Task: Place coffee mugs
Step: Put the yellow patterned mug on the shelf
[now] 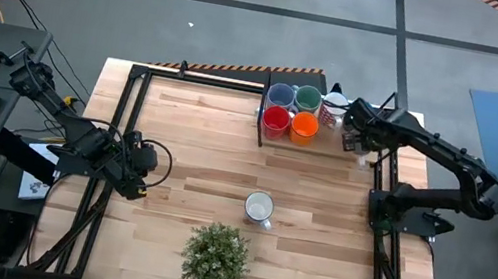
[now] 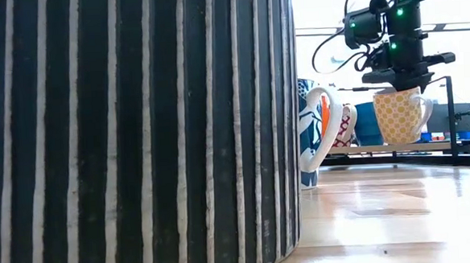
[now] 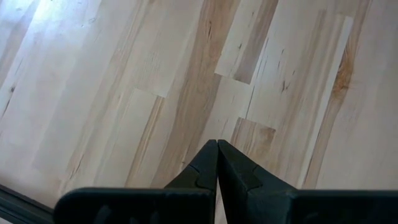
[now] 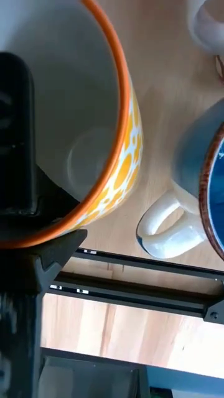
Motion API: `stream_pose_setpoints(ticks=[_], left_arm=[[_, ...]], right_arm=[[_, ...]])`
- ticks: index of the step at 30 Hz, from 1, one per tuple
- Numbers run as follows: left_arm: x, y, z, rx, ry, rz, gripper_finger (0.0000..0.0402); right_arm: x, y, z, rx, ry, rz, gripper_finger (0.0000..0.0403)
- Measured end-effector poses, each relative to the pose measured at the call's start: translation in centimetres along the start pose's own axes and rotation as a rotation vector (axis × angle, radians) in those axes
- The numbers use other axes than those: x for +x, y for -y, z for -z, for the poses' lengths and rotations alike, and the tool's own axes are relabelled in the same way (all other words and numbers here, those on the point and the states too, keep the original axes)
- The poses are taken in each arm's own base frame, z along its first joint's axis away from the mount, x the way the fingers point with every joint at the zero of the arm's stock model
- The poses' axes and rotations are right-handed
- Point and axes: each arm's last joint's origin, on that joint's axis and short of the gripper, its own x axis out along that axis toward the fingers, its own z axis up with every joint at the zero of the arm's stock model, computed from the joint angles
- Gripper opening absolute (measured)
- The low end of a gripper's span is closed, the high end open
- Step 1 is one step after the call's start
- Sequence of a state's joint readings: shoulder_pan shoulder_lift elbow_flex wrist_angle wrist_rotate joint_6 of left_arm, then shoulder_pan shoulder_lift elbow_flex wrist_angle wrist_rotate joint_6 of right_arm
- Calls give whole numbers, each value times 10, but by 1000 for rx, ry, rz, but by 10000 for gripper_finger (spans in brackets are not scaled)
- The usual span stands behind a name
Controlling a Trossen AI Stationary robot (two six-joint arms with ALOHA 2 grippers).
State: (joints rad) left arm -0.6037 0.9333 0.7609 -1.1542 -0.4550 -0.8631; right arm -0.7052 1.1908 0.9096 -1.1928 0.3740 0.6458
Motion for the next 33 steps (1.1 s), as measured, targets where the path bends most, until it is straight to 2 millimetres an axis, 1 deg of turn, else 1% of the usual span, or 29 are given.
stream_pose_setpoints(ticks=[11, 13, 19, 22, 26, 33], left_arm=[[0, 0, 0, -43, 1, 1, 0], [0, 0, 0, -44, 0, 1, 0], [0, 0, 0, -44, 1, 1, 0], [0, 0, 0, -44, 1, 1, 0], [0, 0, 0, -44, 0, 1, 0], [0, 0, 0, -44, 0, 1, 0]], right_arm=[[3, 5, -7, -19, 23, 6, 3], [3, 5, -8, -21, 23, -4, 13], [3, 5, -8, -17, 24, -9, 59], [3, 5, -8, -18, 29, 1, 73], [3, 6, -8, -17, 39, 18, 82], [3, 6, -8, -17, 46, 27, 83]])
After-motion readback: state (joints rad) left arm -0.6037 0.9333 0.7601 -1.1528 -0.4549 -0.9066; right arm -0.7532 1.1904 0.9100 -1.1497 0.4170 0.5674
